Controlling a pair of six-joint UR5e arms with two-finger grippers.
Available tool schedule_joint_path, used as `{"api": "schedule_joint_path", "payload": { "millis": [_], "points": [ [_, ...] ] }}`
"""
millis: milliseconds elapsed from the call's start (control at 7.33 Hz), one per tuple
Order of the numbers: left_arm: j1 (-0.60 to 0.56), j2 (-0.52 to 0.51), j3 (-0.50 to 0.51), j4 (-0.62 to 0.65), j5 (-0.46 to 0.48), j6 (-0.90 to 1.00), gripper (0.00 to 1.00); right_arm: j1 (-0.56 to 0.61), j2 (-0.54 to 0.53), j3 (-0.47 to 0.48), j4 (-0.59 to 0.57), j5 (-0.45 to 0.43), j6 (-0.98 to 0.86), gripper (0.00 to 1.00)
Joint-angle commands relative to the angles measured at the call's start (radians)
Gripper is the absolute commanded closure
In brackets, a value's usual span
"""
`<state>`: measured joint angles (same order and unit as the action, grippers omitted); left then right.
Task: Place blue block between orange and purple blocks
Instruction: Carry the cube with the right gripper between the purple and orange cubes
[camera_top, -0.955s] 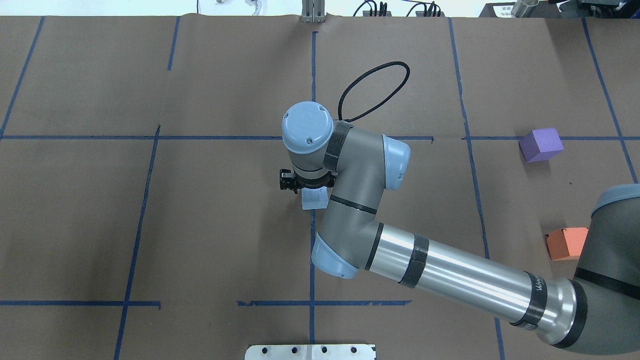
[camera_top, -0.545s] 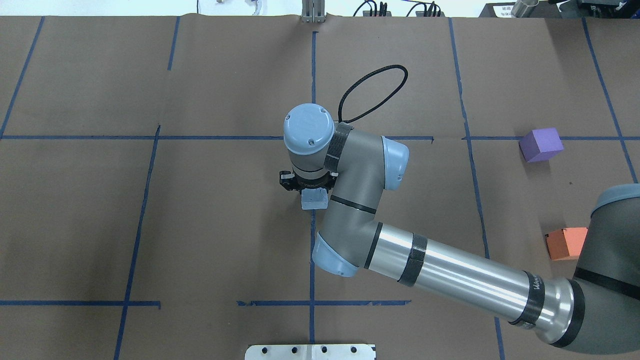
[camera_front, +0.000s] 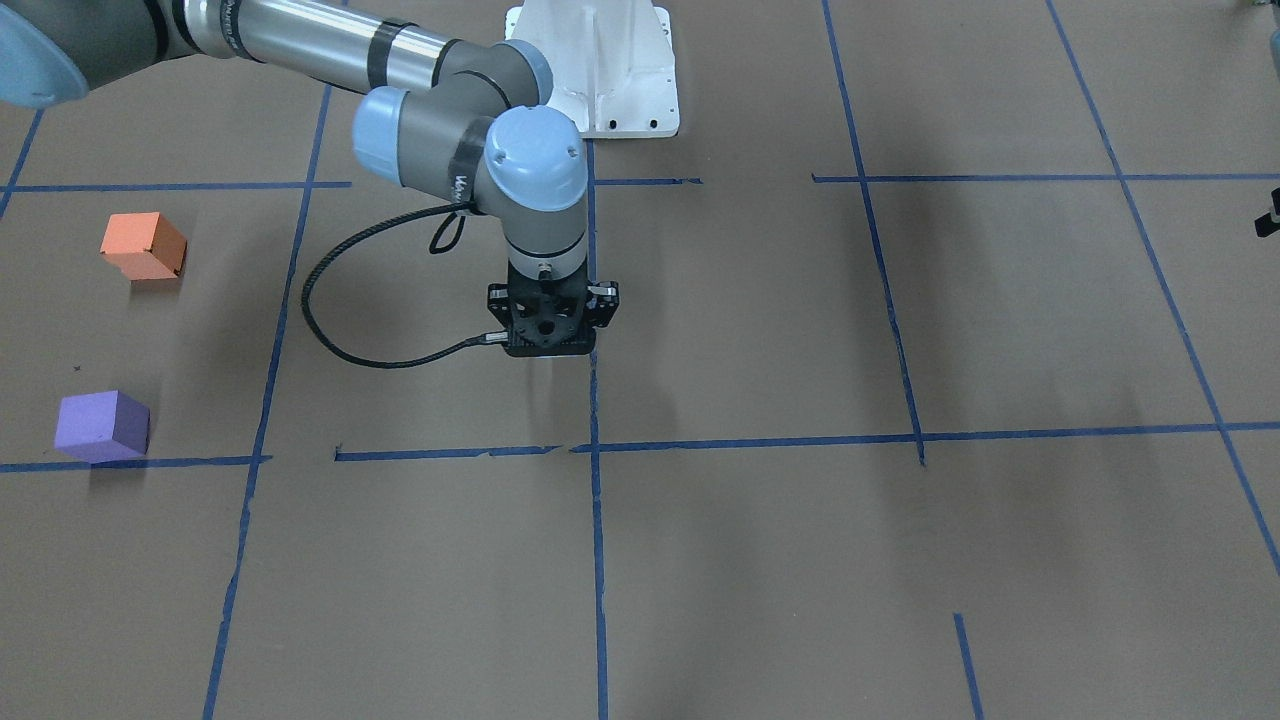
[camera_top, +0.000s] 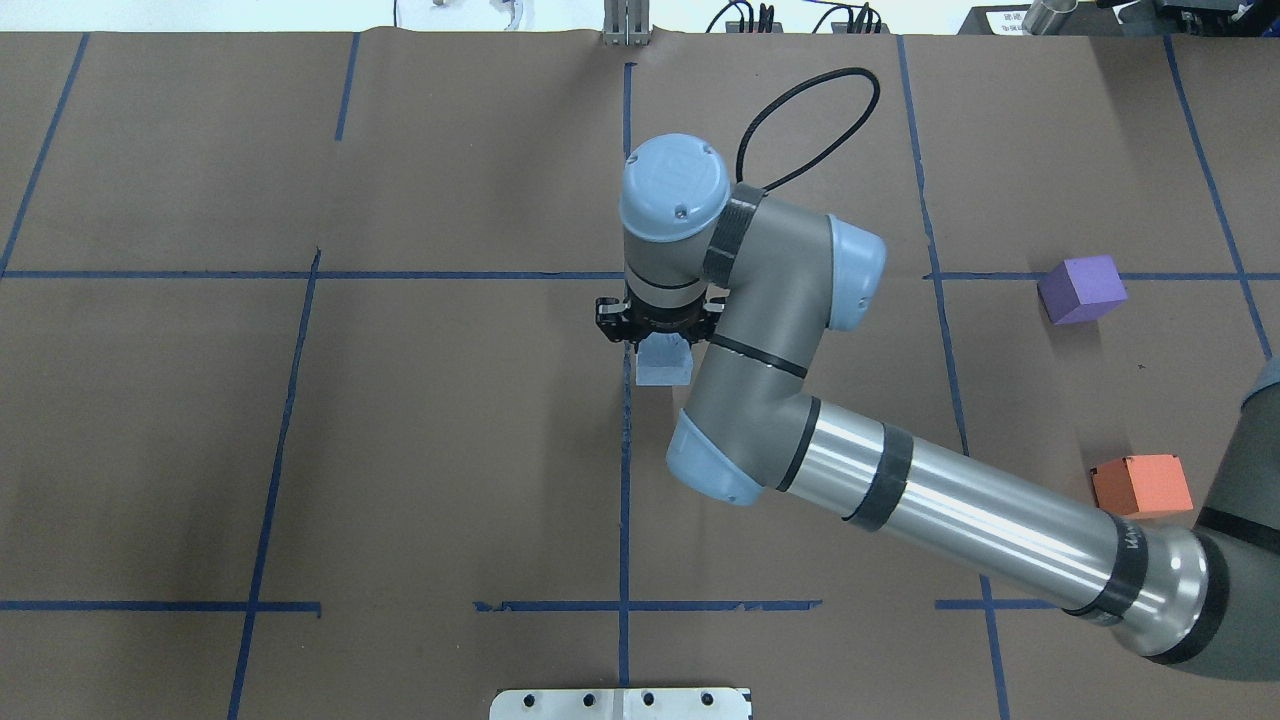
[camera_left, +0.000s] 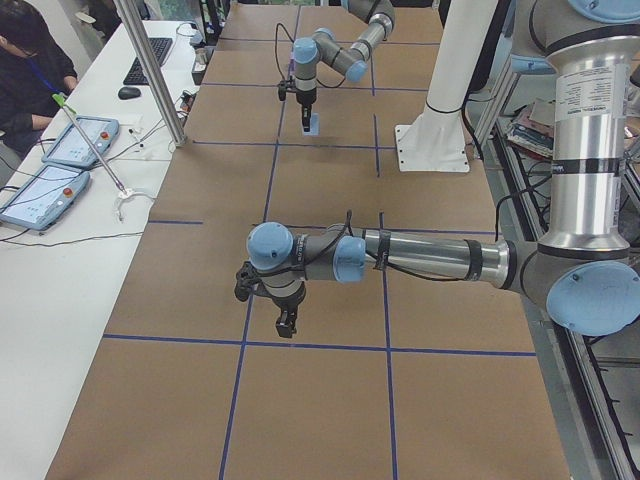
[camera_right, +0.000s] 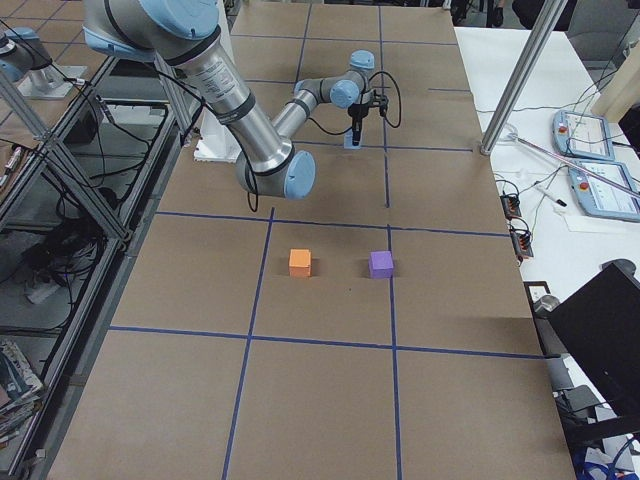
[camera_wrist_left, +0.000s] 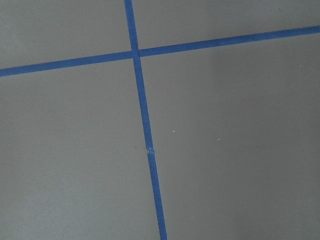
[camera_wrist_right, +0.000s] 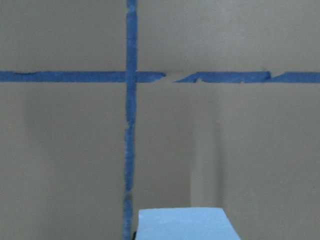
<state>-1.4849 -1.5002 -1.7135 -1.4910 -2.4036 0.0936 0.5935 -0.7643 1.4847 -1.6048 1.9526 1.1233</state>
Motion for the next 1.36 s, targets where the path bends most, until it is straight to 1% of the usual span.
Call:
{"api": "schedule_joint_path", "payload": {
  "millis": [0, 136, 409, 545, 682, 818, 955, 1091, 1227],
  "points": [
    [0.0, 0.0, 0.0, 0.0, 0.0, 0.0, 0.0, 0.119, -0.192, 0.18, -0.017, 0.061, -0.13, 0.49],
    [0.0, -0.002, 0.0, 0.0, 0.0, 0.0, 0.0, 0.162, -0.276, 0.224, -0.006, 0.08, -0.214, 0.49],
    [0.0, -0.002, 0.0, 0.0, 0.0, 0.0, 0.0, 0.259, -0.456, 0.284, -0.001, 0.075, -0.38, 0.49],
    [0.0, -0.003, -0.001, 0.0, 0.0, 0.0, 0.0, 0.287, -0.54, 0.295, 0.073, 0.091, -0.395, 0.49],
    [0.0, -0.003, -0.002, 0.0, -0.002, 0.0, 0.0, 0.302, -0.661, 0.29, 0.242, 0.115, -0.393, 0.49],
    [0.0, -0.003, -0.002, 0.0, 0.0, 0.0, 0.0, 0.317, -0.732, 0.287, 0.322, 0.141, -0.396, 0.49],
    [0.0, -0.003, -0.003, -0.002, 0.0, 0.0, 0.0, 0.322, -0.798, 0.286, 0.359, 0.144, -0.398, 0.49],
    [0.0, -0.003, -0.003, -0.002, 0.0, 0.0, 0.0, 0.328, -0.853, 0.285, 0.42, 0.144, -0.395, 0.49],
    [0.002, -0.005, -0.006, -0.002, 0.0, 0.0, 0.0, 0.328, -0.872, 0.275, 0.44, 0.144, -0.396, 0.46]
  ]
}}
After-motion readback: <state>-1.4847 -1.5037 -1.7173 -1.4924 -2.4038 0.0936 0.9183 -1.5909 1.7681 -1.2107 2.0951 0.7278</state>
